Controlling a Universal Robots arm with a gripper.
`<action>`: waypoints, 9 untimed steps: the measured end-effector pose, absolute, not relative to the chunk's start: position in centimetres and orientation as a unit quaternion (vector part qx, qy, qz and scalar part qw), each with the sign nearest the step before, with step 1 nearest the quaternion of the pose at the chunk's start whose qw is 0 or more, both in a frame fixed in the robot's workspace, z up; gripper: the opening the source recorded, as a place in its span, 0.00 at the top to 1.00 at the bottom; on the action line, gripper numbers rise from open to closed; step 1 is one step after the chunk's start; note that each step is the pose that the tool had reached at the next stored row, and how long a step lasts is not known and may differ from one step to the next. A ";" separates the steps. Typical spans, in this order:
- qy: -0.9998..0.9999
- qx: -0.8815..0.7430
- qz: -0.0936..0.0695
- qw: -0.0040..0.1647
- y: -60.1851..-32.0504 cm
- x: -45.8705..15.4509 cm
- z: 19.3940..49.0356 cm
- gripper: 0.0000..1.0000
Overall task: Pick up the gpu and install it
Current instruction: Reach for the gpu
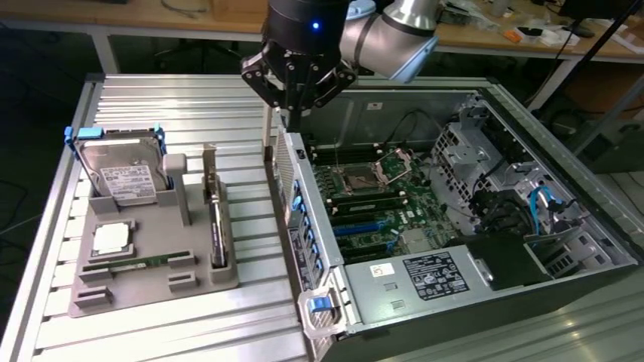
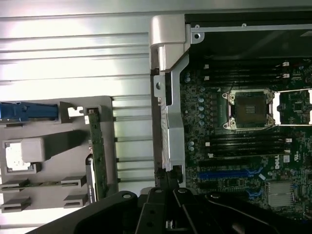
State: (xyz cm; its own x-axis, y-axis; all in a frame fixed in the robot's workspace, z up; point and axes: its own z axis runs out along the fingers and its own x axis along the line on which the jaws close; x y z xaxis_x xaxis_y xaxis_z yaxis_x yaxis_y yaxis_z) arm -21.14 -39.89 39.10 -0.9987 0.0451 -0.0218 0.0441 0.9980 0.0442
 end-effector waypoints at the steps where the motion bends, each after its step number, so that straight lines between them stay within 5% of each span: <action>1: 0.999 0.021 0.022 0.011 -39.9 -21.3 39.1 0.89; 9: 1.000 0.015 0.022 0.011 -39.9 -22.8 39.1 0.89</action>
State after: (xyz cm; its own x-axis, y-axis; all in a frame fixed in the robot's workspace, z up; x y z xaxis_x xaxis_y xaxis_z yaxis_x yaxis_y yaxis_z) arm -22.82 -39.87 39.08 -0.9993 0.0298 -0.0218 0.0288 0.9986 0.0442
